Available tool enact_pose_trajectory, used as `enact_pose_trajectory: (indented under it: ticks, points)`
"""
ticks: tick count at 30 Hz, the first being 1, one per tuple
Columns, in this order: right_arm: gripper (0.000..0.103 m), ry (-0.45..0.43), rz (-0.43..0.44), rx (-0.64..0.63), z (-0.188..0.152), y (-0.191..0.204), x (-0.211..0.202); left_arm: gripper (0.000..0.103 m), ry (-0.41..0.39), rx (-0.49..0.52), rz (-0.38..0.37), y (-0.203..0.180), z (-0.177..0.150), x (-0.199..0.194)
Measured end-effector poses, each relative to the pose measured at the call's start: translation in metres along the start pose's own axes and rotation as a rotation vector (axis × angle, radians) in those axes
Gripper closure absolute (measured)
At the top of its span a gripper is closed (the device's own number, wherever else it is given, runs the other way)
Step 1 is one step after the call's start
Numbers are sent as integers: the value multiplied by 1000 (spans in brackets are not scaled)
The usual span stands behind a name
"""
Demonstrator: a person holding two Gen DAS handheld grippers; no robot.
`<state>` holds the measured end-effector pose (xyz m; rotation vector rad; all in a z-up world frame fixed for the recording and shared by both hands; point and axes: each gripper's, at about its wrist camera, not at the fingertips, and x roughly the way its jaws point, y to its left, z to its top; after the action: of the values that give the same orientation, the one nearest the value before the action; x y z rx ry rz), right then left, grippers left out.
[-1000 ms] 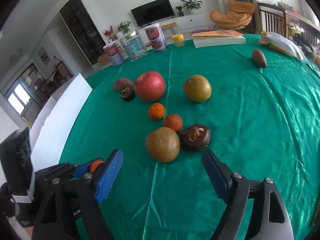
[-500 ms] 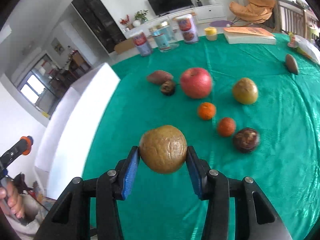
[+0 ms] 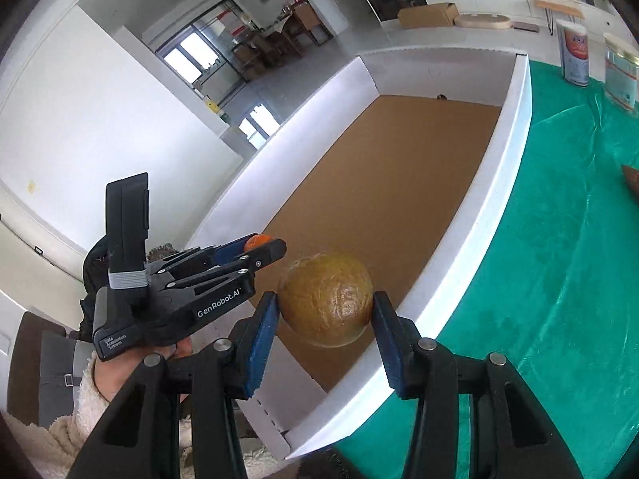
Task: Organize fruits
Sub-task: 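Carry both fruits over the white box and open both tools to drop them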
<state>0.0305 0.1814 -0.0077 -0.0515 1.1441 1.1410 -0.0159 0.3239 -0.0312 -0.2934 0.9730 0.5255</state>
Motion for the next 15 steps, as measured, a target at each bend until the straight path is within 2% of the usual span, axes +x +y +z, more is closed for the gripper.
enact_pose_trajectory:
  ticks: [1,3,5,8,10,12,15]
  points:
    - [51,-15,3,14,2,-4,0,36,-9,3,11,0,0,-1]
    - [40,-68,25,48,3,-12,-12,26,-51,11,23,-5,-1,-10]
    - [35,-137,8,65,-2,-26,-35,26,-94,28,14,-14,1,-23]
    - [29,-229,-56,102,-29,-54,-74,22,-190,77,-57,-44,5,-46]
    - [23,-281,-144,150,-59,-82,-101,11,-263,133,-110,-71,6,-60]
    - [22,-317,-279,197,-94,-110,-123,8,-319,218,-136,-102,5,-63]
    - [22,-356,-532,277,-147,-153,-162,8,-298,325,-121,-143,5,-45]
